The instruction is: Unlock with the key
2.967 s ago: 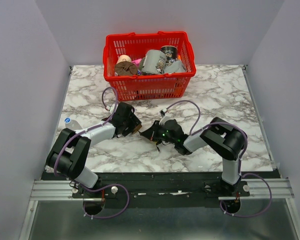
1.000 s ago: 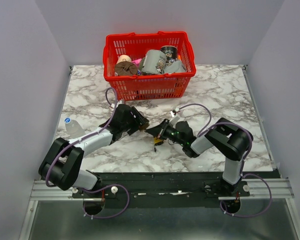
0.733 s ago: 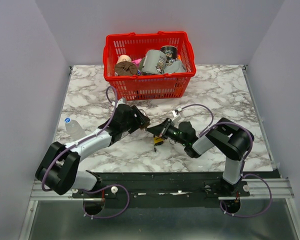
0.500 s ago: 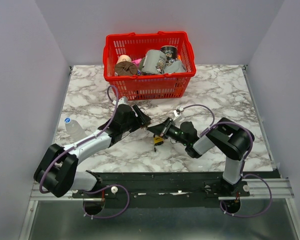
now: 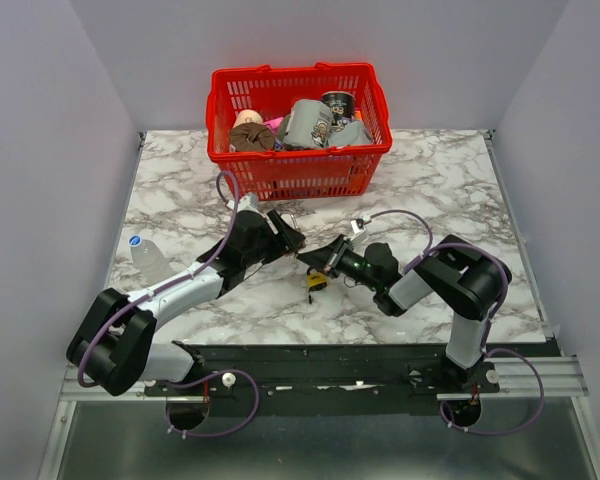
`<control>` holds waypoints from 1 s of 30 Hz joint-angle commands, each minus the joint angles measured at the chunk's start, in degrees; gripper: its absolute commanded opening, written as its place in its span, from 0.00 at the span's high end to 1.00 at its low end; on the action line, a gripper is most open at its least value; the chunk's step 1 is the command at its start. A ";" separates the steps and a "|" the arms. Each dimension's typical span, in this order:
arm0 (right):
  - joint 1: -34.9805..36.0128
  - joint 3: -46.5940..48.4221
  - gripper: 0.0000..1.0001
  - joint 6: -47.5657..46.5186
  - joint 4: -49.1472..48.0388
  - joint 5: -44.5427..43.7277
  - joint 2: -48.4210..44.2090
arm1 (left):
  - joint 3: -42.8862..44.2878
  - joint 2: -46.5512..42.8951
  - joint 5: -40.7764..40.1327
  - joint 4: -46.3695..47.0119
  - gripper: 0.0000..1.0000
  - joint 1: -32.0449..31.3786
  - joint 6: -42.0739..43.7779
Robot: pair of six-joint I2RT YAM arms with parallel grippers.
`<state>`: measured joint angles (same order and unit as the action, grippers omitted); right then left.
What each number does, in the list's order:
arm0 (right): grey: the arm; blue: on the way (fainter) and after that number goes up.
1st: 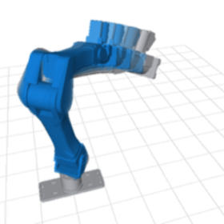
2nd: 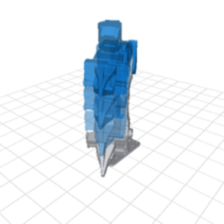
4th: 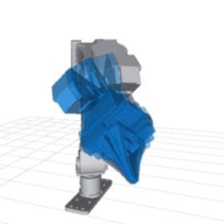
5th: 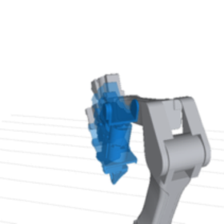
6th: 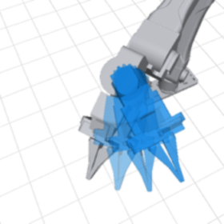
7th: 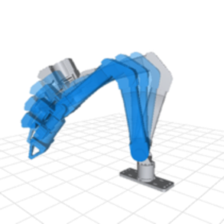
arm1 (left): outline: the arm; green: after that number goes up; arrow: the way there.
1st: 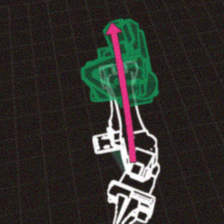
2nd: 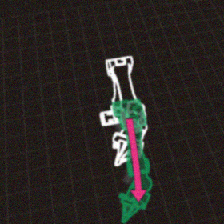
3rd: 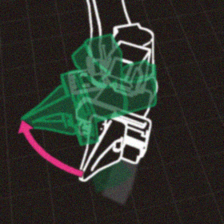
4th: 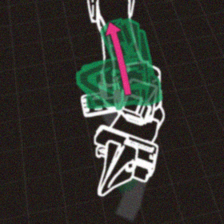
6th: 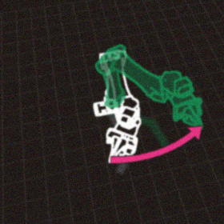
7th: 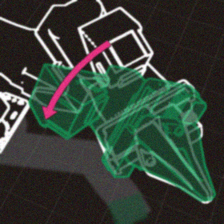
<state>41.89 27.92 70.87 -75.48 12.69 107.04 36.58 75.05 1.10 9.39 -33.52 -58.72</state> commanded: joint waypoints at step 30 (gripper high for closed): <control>-5.68 8.10 0.22 -41.77 52.52 5.76 -34.98 | 4.91 -12.11 23.41 -13.08 1.00 2.14 35.60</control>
<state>36.38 30.28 40.14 -37.80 13.54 71.72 41.67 67.31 15.46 -7.75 -31.55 -30.65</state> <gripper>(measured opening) 0.777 0.731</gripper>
